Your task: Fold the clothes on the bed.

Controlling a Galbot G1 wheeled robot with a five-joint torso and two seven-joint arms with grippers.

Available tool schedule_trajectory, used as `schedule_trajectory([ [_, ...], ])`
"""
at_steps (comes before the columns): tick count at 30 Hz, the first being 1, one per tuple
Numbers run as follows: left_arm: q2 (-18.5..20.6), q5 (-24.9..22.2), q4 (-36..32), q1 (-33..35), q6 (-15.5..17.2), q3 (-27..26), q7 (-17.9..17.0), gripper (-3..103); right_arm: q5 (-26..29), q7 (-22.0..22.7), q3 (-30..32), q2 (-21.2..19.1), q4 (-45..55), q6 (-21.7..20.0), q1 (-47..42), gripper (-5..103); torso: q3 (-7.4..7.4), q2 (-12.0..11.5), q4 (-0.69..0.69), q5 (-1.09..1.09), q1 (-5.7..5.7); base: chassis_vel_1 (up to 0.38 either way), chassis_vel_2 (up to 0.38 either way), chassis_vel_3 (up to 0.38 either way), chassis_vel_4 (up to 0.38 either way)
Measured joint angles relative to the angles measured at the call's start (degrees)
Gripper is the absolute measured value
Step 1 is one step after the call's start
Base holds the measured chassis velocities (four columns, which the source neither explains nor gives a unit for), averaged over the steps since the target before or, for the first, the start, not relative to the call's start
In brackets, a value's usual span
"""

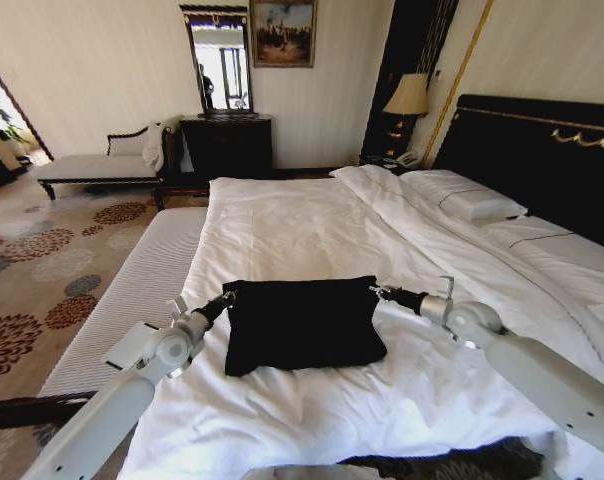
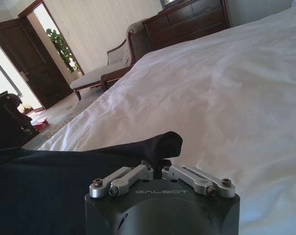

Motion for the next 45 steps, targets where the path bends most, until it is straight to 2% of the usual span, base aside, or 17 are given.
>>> schedule_trajectory([
  [3,-3.32,2.16,4.88,-3.47,-0.53,2.96,0.78,2,-0.84,-0.32,-5.63,4.35,-5.85,2.45,5.64,2,0.0,0.0,0.01,0.02,0.0,0.0,0.0,0.0,0.0],
  [12,-6.05,3.61,13.76,-10.88,-1.5,5.41,2.57,2,-1.53,-1.81,-10.52,9.29,-14.53,5.19,10.98,2,-0.01,0.0,0.0,0.02,-0.01,0.0,0.0,0.0,0.0],
  [16,-6.74,3.39,15.7,-13.15,-1.6,5.43,3.33,2,-1.69,-2.47,-11.28,10.37,-17.69,5.97,12.3,2,-0.01,0.0,-0.01,0.02,0.0,0.0,0.0,0.0,0.0],
  [23,-7.1,4.04,16.3,-12.9,-1.61,4.86,4.29,2,-2.44,-3.26,-11.72,10.91,-19.64,7.38,12.83,2,-0.02,0.01,-0.01,0.02,-0.02,0.0,0.0,0.0,0.0],
  [26,-7.03,5.42,16.02,-11.72,-1.84,5.09,4.75,2,-4.71,-5.02,-12.24,11.47,-21.32,11.17,12.83,2,-0.02,0.01,0.01,0.02,-0.02,0.0,0.0,0.0,0.0],
  [28,-7.14,5.83,15.91,-11.31,-1.99,5.14,4.76,2,-4.95,-5.28,-12.15,11.84,-21.68,12.31,12.66,2,-0.01,0.0,0.01,0.01,-0.02,0.0,0.0,0.0,0.0],
  [35,-6.05,6.4,13.71,-9.41,-2.63,5.06,4.9,2,-5.26,-5.29,-9.72,11.28,-19.46,13.77,10.69,2,-0.01,0.01,0.0,0.02,-0.01,0.0,0.0,0.0,0.0],
  [40,-4.45,7.19,11.42,-6.73,-3.44,4.24,5.81,2,-9.1,-7.43,-6.42,8.95,-15.84,16.12,7.47,2,-0.02,0.01,0.0,0.01,-0.02,0.0,0.0,0.0,0.0],
  [42,-3.92,8.91,10.66,-4.64,-4.46,3.82,6.69,2,-13.87,-9.53,-4.22,8.03,-14.42,19.56,4.75,2,-0.02,0.01,-0.01,0.01,-0.03,0.0,0.0,0.0,0.0],
  [45,-3.79,9.69,9.84,-3.44,-4.96,3.6,6.95,2,-15.46,-10.33,-2.92,7.84,-13.59,21.32,2.98,2,-0.02,0.01,0.0,0.01,-0.02,0.0,0.0,0.0,0.0],
])
